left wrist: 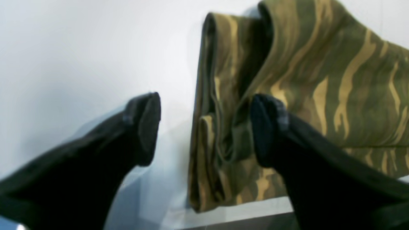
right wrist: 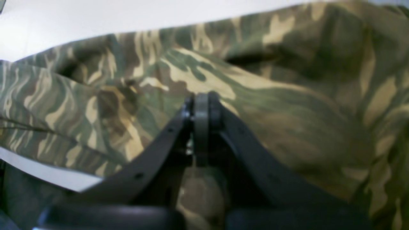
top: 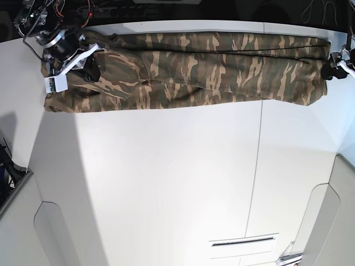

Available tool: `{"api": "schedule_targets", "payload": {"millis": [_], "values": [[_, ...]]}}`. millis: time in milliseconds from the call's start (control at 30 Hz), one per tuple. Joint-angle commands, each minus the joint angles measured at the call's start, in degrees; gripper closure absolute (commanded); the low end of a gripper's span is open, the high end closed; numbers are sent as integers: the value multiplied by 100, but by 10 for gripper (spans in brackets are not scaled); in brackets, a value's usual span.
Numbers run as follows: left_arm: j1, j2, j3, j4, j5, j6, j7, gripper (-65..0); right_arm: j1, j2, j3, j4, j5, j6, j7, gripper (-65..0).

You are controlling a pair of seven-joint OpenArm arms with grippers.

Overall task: Fold the T-shirt properly
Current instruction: 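Regrasp the folded strip ends with both grippers and tighten the fold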

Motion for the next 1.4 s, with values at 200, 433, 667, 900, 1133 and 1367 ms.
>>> {"api": "schedule_targets", "payload": {"millis": [200,433,667,900,1133,1367], "values": [[195,-144,-17,39,-39,-73,-125,-460,79,20,15,85,151,22,146,0],[192,-144,675,-208,-188,-73,-105,-460,76,20,15,85,151,22,146,0],[192,-37,1241,-251,-302,-73,-286,-459,76,20,15,85,151,22,146,0],[192,44,1241,-251,-433,-73,-203,-146,79,20,15,85,192,22,153,0],[155,42,1176,-251,-527,-73,-319,0,79,26,15,85,190,22,166,0],[-245,-42,501,-247,-772,-73,-262,0,79,258,22,151,400,22,166,0]]}}
